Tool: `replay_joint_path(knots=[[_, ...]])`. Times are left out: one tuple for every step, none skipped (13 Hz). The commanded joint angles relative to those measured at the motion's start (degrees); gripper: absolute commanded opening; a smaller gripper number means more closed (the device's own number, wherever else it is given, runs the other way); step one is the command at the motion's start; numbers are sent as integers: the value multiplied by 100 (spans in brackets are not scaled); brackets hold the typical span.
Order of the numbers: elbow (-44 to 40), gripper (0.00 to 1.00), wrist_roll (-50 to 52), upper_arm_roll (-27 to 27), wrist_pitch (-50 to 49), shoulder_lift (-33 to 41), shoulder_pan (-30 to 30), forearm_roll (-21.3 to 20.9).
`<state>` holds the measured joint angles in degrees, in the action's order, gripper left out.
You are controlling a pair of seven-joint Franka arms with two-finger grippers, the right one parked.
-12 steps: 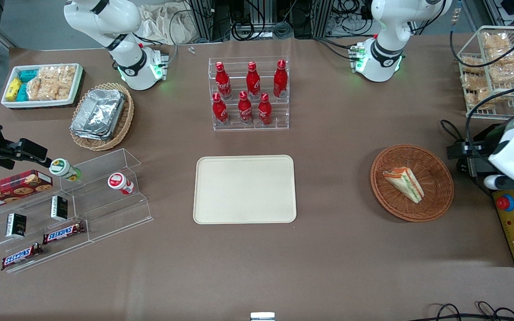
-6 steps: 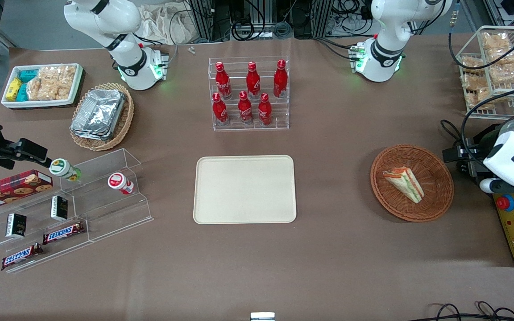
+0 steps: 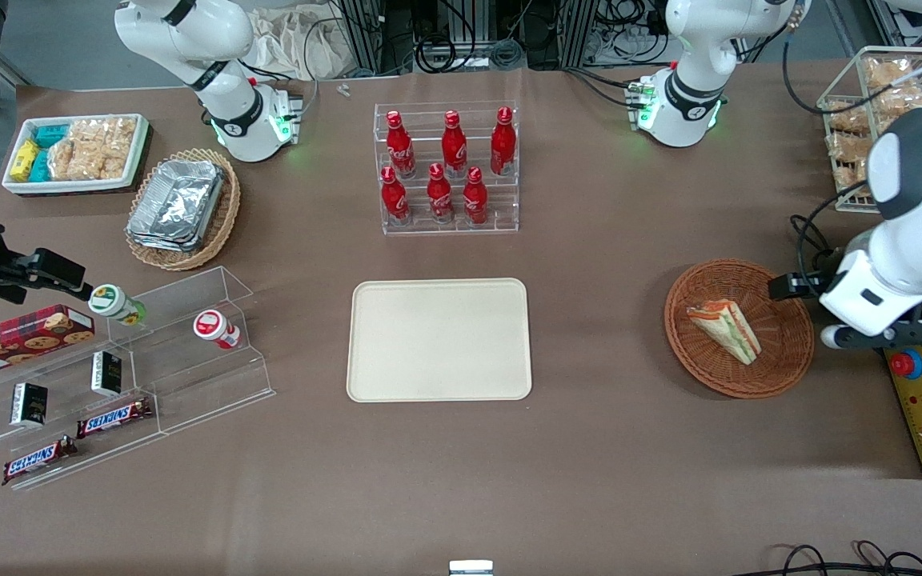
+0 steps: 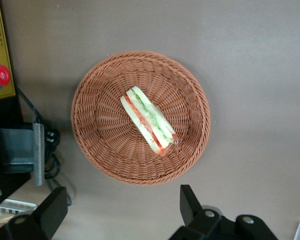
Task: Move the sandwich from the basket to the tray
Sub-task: 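Move the left gripper over the wrapped sandwich in the wicker basket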
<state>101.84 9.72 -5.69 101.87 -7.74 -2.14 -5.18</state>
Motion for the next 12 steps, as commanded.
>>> replay_joint_path(knots=[[1143,100,634,-11,518,537,-41,78],[1284,100,636,-11,657,502,-41,78],[1485,100,653,-11,902,493,-50,87],[1679,100,706,15,1183,475,-59,122],[1837,100,767,15,1473,440,-163,375],[1891,100,933,15,1667,353,-373,777],[1909,100,1031,15,1756,282,-401,860],[1909,100,1136,15,1818,186,-402,860],[1935,100,1302,15,1958,81,-402,861],[1988,100,1487,6,2159,-16,-367,852],[2023,99,1671,6,2327,-139,-358,834],[2024,99,1821,6,2476,-262,-349,834]])
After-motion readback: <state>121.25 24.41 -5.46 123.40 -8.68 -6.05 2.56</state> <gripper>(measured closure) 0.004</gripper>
